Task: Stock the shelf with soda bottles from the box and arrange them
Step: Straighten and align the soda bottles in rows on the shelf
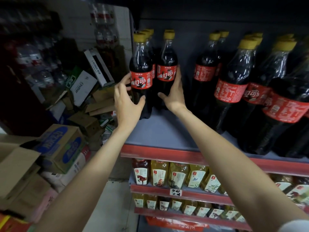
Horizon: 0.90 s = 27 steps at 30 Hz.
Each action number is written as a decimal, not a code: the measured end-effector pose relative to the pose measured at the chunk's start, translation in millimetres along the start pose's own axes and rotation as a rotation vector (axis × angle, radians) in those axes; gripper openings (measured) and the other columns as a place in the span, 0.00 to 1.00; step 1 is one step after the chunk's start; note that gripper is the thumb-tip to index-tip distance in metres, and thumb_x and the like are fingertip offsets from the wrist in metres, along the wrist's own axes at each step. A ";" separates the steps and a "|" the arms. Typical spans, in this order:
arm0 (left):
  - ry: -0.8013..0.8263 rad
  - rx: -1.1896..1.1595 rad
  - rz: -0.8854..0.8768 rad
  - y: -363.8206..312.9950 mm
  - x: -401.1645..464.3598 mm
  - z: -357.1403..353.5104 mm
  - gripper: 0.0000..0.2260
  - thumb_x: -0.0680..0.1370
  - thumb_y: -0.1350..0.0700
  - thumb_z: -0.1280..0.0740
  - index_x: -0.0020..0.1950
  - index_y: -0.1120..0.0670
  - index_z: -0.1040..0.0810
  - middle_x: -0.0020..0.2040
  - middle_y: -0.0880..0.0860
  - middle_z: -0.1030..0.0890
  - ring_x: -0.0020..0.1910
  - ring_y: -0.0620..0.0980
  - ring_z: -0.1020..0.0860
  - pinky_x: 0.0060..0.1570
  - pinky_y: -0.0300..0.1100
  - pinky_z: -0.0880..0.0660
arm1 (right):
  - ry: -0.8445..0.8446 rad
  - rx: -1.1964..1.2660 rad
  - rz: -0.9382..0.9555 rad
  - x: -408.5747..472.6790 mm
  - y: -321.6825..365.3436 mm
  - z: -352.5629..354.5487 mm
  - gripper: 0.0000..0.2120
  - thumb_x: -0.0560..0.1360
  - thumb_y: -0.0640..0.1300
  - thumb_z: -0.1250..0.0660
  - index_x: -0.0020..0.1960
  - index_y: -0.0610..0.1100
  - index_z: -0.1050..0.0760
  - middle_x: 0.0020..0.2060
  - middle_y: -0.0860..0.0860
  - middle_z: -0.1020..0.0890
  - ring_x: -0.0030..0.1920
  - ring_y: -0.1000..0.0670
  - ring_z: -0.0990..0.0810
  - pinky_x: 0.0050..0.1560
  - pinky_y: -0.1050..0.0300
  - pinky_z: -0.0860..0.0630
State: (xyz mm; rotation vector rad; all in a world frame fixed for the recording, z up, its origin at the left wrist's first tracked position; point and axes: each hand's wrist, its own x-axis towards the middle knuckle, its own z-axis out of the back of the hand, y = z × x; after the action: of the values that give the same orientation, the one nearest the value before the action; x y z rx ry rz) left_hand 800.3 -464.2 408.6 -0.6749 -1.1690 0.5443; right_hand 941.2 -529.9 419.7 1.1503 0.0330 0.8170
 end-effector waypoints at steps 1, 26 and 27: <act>-0.007 0.001 0.005 -0.3 -0.4 0.4 0.30 0.70 0.62 0.28 0.69 0.51 0.34 0.62 0.52 0.30 0.56 0.44 0.29 0.58 0.51 0.27 | 0.008 0.001 -0.007 -0.8 1.5 0.2 0.51 0.72 0.35 0.28 0.78 0.51 0.63 0.76 0.43 0.46 0.75 0.43 0.42 0.73 0.44 0.42; 0.662 -0.537 0.280 -96.9 -43.7 -58.0 0.10 0.83 0.48 0.47 0.60 0.45 0.29 0.61 0.48 0.26 0.57 0.48 0.24 0.55 0.43 0.26 | -0.253 -0.092 0.077 -113.6 -15.5 94.7 0.52 0.69 0.43 0.24 0.78 0.44 0.58 0.71 0.44 0.35 0.67 0.53 0.36 0.62 0.64 0.36; 0.634 -0.517 0.240 -90.3 -45.7 -49.9 0.08 0.82 0.47 0.46 0.57 0.42 0.29 0.62 0.48 0.26 0.56 0.48 0.24 0.55 0.44 0.25 | -0.202 -0.030 0.100 -107.1 -15.6 94.1 0.52 0.68 0.43 0.23 0.78 0.44 0.56 0.71 0.45 0.34 0.69 0.53 0.34 0.64 0.64 0.35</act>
State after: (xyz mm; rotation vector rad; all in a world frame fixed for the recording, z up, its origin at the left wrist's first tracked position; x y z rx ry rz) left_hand 837.6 -567.9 432.8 -1.3321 -0.6222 0.1856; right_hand 912.6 -669.9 408.4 1.2083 -0.2044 0.7832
